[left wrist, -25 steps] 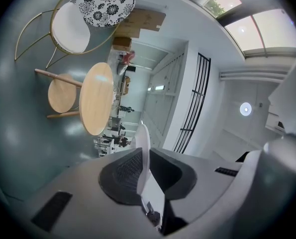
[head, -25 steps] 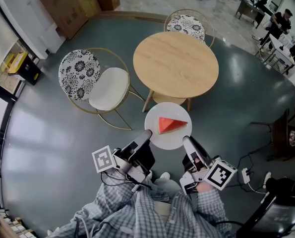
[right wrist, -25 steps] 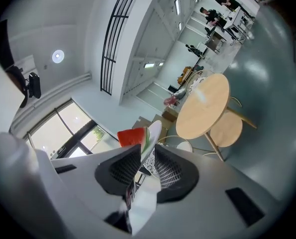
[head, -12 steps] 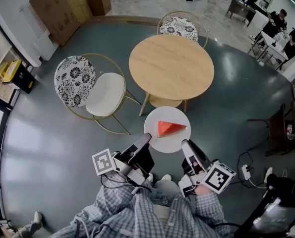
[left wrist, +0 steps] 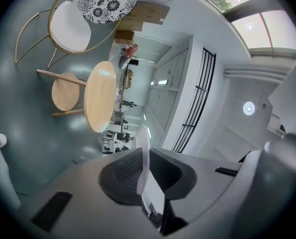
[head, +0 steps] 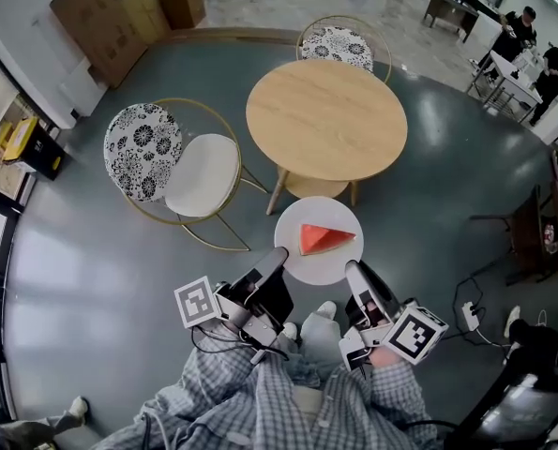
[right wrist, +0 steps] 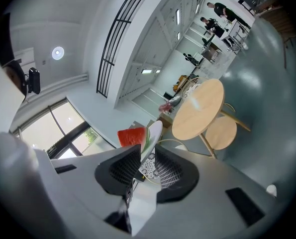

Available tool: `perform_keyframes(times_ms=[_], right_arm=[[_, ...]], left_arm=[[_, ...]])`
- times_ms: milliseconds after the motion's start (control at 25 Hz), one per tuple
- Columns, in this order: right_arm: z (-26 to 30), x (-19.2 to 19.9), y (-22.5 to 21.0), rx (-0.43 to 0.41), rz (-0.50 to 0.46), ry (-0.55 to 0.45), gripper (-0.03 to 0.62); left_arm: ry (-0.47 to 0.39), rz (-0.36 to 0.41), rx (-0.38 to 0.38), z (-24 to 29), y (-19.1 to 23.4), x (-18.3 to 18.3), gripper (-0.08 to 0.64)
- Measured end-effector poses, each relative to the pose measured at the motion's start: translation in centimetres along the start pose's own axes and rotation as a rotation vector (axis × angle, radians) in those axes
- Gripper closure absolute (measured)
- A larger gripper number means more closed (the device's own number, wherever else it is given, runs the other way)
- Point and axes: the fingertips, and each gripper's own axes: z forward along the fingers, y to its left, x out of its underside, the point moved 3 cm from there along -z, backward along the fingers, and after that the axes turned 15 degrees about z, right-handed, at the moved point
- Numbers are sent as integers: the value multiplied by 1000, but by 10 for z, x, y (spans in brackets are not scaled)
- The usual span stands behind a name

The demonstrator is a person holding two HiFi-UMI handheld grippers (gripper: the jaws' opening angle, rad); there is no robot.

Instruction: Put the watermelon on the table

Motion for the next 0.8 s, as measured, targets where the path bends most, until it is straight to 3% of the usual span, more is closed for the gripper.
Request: perform_keyframes(times_ms=[440, 800], right_arm=[[19, -16, -4, -34, -18, 43, 500], [55, -63, -12, -45, -29, 85, 500]], left_arm=[[-35, 3, -10, 13, 9, -9, 522], [-71, 26, -10, 57, 22, -28, 522]])
